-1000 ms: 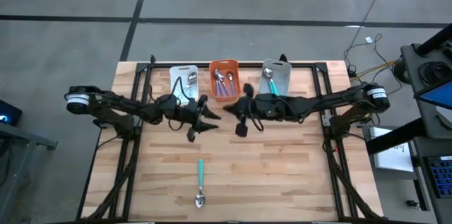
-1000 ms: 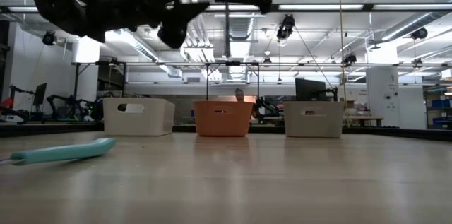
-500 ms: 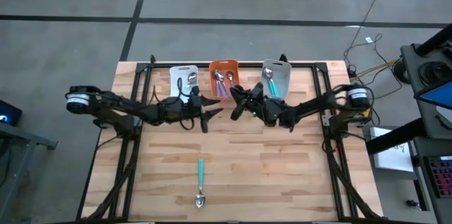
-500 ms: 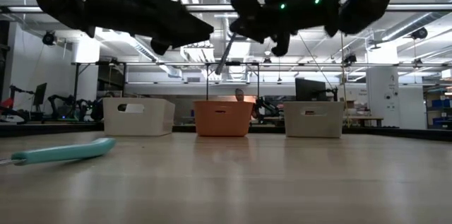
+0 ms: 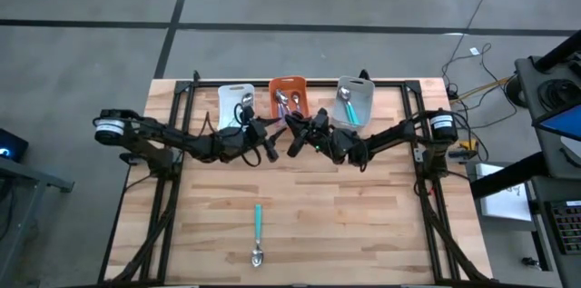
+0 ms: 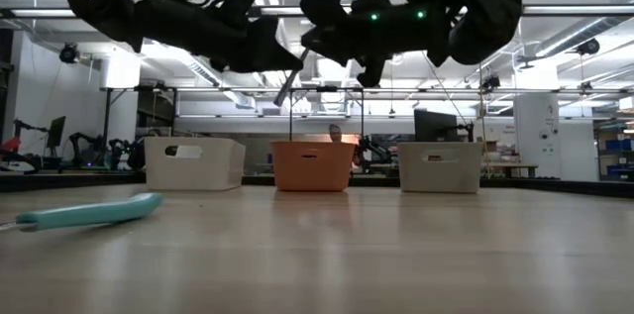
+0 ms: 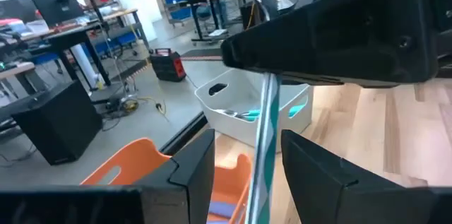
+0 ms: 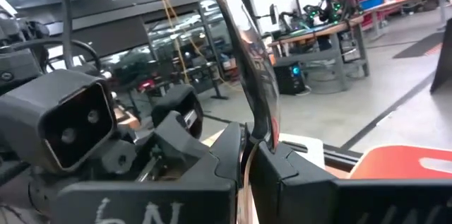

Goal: Sort silverware by color (type)
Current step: Put the blue patterned spoon into the white bin

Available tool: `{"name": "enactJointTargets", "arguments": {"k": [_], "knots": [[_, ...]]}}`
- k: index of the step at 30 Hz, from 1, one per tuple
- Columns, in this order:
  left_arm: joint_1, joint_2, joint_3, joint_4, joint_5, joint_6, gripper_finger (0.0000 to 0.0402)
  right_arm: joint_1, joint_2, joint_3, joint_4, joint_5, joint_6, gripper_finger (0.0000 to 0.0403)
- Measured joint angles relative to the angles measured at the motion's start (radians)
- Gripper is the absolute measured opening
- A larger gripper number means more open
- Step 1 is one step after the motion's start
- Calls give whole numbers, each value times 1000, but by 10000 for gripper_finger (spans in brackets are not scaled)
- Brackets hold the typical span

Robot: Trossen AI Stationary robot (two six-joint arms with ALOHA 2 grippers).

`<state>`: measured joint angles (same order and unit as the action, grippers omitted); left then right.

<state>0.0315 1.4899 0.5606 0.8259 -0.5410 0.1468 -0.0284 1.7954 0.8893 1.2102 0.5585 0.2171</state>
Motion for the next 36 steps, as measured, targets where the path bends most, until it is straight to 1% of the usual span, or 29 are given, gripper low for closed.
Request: {"name": "enactJointTargets", "arguments": {"k": [5,9,12,16,17,23,26,31,36], "knots": [[0,0,0,-6,0,8,137,-2,0,16,-1,-10,9,9],[-3,0,0,-6,0,8,115,-2,0,21,-4,-12,9,9],[-4,-1,0,-7,0,9,87,-3,0,21,-5,-10,11,9],[-5,-1,0,-14,2,-18,25,-3,0,21,-8,-9,11,9],[-5,-1,0,-14,2,-34,15,-3,0,21,-9,-10,12,9],[-5,-2,0,-15,8,-142,8,-4,0,21,-8,-10,10,10],[-5,-2,0,-22,9,-186,6,-7,0,21,-11,-9,-1,21],[-4,-4,0,-45,-1,-252,4,-14,-18,20,-45,-5,-6,60],[1,-42,0,-115,-1,-308,4,-30,-76,20,-158,-6,-8,107]]}}
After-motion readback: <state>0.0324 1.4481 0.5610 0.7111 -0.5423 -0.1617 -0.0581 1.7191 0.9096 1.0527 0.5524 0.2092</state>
